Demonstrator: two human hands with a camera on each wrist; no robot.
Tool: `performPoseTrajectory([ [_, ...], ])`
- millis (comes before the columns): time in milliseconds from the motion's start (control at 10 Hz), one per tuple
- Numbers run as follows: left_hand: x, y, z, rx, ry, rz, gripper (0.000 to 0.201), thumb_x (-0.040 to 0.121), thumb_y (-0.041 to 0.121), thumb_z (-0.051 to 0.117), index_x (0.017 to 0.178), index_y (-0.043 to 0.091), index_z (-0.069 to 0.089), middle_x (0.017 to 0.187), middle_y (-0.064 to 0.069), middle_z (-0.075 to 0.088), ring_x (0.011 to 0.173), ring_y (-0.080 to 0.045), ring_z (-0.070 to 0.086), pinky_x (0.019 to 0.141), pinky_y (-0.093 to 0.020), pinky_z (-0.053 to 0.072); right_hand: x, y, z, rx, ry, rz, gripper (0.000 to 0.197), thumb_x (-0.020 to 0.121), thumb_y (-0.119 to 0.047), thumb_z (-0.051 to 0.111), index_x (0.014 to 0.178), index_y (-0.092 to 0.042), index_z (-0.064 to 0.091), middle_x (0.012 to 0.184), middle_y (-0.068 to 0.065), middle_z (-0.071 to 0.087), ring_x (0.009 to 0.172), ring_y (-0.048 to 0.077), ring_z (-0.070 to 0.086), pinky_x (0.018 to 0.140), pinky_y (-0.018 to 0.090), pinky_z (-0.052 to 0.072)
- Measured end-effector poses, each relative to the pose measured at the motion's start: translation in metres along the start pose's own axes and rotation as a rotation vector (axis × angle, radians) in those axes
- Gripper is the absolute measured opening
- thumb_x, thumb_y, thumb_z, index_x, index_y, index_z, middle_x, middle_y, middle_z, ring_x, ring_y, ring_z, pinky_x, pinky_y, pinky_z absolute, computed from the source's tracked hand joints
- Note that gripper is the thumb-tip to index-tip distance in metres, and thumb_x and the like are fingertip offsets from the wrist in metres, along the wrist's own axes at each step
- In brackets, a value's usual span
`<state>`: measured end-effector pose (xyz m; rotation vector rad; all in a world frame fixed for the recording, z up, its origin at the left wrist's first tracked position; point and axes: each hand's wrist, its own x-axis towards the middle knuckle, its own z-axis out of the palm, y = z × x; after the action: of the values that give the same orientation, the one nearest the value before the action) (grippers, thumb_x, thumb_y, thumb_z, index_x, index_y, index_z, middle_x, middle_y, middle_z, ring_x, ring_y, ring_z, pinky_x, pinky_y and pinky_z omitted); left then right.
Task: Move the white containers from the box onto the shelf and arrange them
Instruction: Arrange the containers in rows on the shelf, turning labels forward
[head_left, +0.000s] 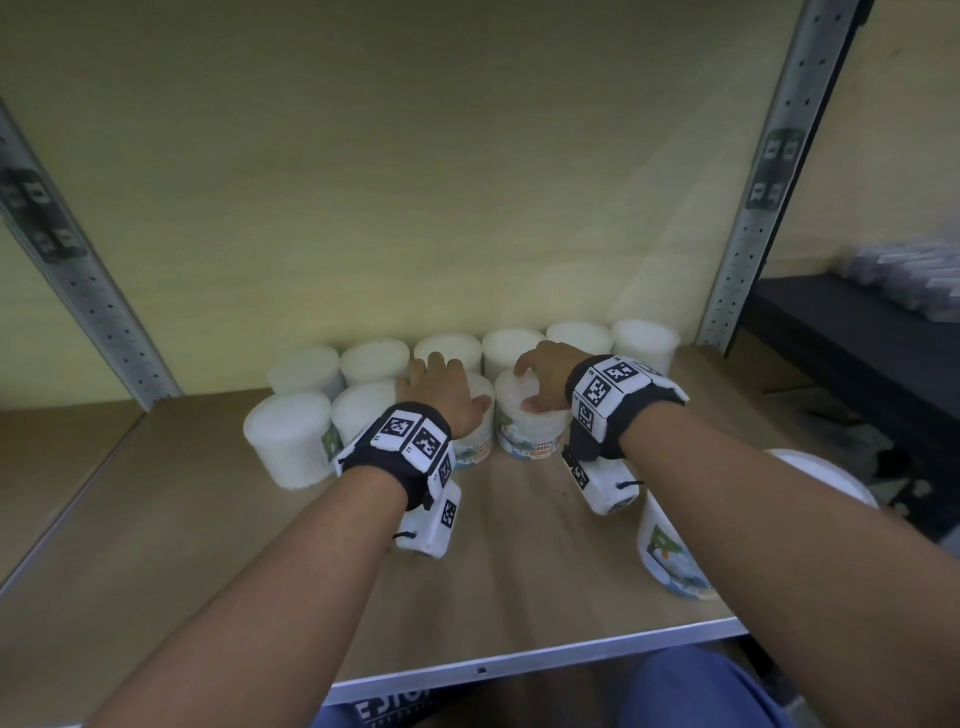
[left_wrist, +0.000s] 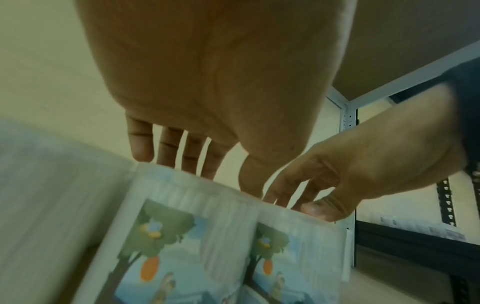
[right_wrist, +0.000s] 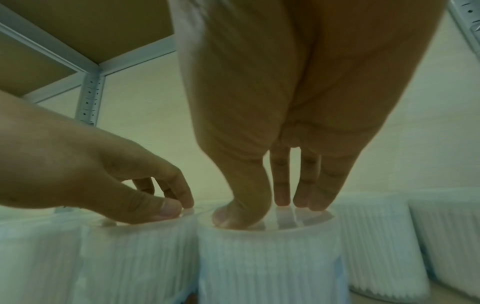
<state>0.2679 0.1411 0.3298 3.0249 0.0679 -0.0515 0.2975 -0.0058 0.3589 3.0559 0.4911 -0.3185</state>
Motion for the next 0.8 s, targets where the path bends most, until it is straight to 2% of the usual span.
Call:
performPoseTrajectory([
  [300, 0.007, -0.005, -0.011, 0.055, -0.148, 0.1, 0.056, 0.094, 0.041, 0.05, 0.143, 0.017, 0.034, 0.149, -0.007, 0.029, 0.139, -0.031, 0.025, 0.107, -0.049, 0.032, 0.001, 0.001, 0.001, 0.013, 0.009, 0.001, 0.06, 0.089, -0.033, 0.064, 0.141, -0.015, 0.042, 0.143, 0.009, 0.044, 0.129, 0.026, 0.047, 0.104, 0.033, 0.039],
  [400, 0.006, -0.009, -0.014, 0.038, -0.172, 0.15, 0.056, 0.095, 0.035, 0.05, 0.146, 0.021, 0.03, 0.152, -0.005, 0.026, 0.14, -0.029, 0.026, 0.108, -0.046, 0.031, 0.001, 0.002, 0.002, 0.014, 0.017, 0.001, 0.06, 0.089, -0.033, 0.063, 0.142, -0.016, 0.041, 0.144, 0.009, 0.043, 0.13, 0.026, 0.046, 0.105, 0.033, 0.038],
  [500, 0.005, -0.014, -0.015, -0.006, -0.156, 0.18, 0.054, 0.095, 0.035, 0.05, 0.145, 0.024, 0.033, 0.151, -0.003, 0.029, 0.138, -0.027, 0.031, 0.109, -0.044, 0.034, 0.001, 0.002, 0.003, 0.014, 0.017, -0.001, 0.061, 0.089, -0.034, 0.063, 0.142, -0.016, 0.041, 0.144, 0.009, 0.042, 0.13, 0.026, 0.046, 0.104, 0.032, 0.038],
  [600, 0.003, -0.016, -0.013, -0.064, -0.06, 0.164, 0.05, 0.094, 0.039, 0.05, 0.141, 0.024, 0.04, 0.147, -0.004, 0.035, 0.135, -0.027, 0.035, 0.106, -0.043, 0.035, 0.002, 0.002, 0.004, 0.019, 0.018, -0.003, 0.061, 0.088, -0.034, 0.064, 0.142, -0.016, 0.041, 0.143, 0.009, 0.042, 0.129, 0.026, 0.047, 0.104, 0.032, 0.039],
  [800, 0.002, -0.014, -0.004, -0.045, -0.037, 0.138, 0.052, 0.091, 0.043, 0.053, 0.137, 0.019, 0.044, 0.14, -0.009, 0.04, 0.131, -0.028, 0.037, 0.102, -0.042, 0.039, 0.001, 0.003, 0.005, 0.012, 0.03, -0.007, 0.06, 0.089, -0.034, 0.063, 0.142, -0.016, 0.041, 0.143, 0.01, 0.043, 0.129, 0.027, 0.047, 0.104, 0.034, 0.039],
])
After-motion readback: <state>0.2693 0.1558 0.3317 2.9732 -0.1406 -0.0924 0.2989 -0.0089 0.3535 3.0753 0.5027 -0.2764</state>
